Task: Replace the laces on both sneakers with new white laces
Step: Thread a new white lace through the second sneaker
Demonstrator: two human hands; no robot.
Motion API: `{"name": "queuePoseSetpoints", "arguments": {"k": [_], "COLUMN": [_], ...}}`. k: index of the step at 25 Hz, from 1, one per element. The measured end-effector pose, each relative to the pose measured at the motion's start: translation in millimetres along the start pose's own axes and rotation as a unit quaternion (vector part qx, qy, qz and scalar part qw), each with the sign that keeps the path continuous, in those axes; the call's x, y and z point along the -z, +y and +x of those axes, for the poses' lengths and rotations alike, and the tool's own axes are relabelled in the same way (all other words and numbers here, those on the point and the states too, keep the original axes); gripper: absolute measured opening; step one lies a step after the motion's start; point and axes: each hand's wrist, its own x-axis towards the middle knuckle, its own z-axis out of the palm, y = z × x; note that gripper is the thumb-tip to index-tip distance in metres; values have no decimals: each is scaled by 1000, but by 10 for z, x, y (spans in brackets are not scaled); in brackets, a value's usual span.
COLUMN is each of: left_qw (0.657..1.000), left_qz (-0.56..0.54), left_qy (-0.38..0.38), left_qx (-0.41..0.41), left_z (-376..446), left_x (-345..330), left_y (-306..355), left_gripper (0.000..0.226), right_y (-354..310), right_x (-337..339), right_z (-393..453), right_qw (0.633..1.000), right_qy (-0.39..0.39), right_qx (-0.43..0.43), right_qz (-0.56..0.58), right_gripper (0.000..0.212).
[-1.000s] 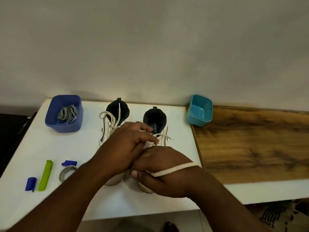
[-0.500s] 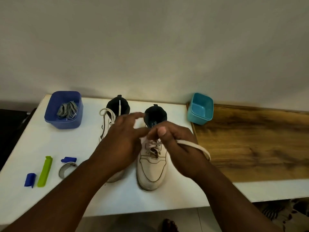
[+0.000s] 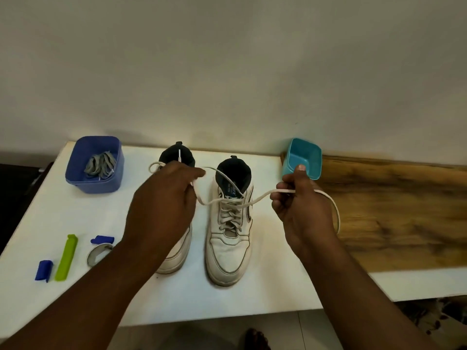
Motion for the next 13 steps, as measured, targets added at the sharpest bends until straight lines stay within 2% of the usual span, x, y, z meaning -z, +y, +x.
{"name": "queuePoseSetpoints", "arguments": {"k": [2,4,6,8,10,12,13], "left_qw": [997,985,965,967,985,988,988], "left_qz": [43,142,235,233,164,121,113], "left_qy": [27,-22,-76,-72,-51,-66,-77], "left_qx": [56,96,91,71,5,-65,-76], "left_z": [-1,-23,-83,-101,-93,-82,-83], "left_x": [107,116,59,0,-127,-323,-416], "left_y": [-12,-11,67,164,219,195,170], "left_gripper": [30,30,46,54,49,42,37], "right_y": [-11,-32,-29,31,124,209,258], "right_x": [-8,-7,2,5,28,73,104], "right_z": [3,16,41,69,91,99,109], "right_qw": [998,995,994,998,990,957,932], "right_qy": [4,7,6,-4,-21,-49,-61], "right_qx": [26,72,98,63,-34,-101,-96], "right_qz": [54,73,49,-28,-134,-268,-343], "right_gripper": [21,13,11,21,41,52,51]}}
